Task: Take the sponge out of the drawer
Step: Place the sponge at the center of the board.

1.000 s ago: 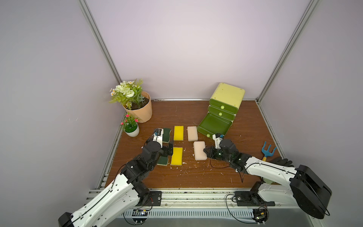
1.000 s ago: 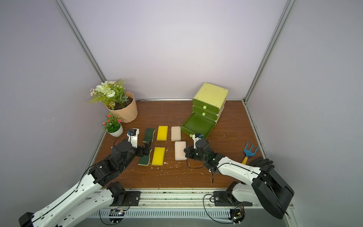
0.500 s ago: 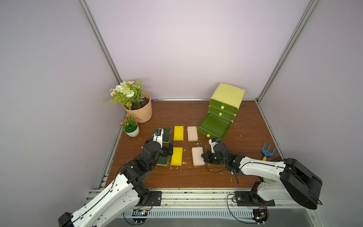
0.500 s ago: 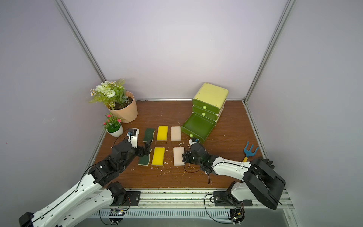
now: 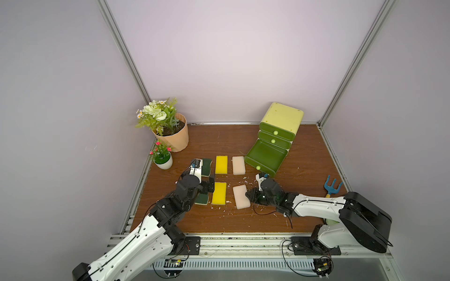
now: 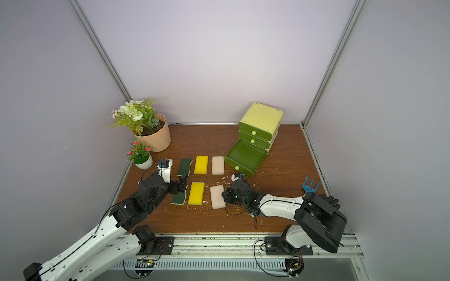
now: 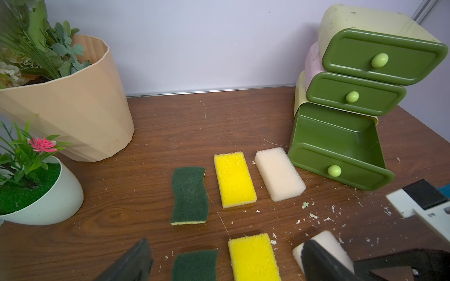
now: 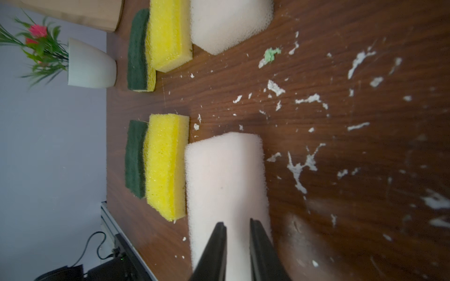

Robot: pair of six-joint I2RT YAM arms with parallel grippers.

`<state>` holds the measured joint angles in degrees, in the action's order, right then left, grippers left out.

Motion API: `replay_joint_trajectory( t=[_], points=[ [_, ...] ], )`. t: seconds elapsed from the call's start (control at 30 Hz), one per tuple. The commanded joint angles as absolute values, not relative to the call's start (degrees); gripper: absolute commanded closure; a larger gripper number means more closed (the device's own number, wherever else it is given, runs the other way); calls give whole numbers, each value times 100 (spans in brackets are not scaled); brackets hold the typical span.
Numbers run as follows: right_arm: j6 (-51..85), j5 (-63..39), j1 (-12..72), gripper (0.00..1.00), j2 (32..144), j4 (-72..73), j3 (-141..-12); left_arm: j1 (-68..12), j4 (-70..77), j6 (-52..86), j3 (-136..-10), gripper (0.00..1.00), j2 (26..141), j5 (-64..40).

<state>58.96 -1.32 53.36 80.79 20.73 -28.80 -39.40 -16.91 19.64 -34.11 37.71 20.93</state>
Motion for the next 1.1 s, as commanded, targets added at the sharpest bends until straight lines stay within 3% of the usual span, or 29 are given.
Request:
replay_joint_trajectory(
  t=[0.0,0.2,0.7,0.87,1.07],
  points=[
    [5966,-118,5381,68,8133,2263,-3092,-3894,-1622,1910,-3366,2,3768,2182],
    [5671,222,5374,52,7839,1857,-3255,-3889,-1617,1893,-3349,2,3761,2181],
    [4442,1963,5211,23,6872,581,-3812,-3894,-1609,1906,-3357,2,3704,2149],
    [4306,2003,4968,14,6921,589,-3833,-3894,-1600,1907,-3353,2,3669,2119],
    [4396,1459,4558,11,7140,932,-3722,-3893,-1595,1898,-3354,2,3665,2100]
  ],
)
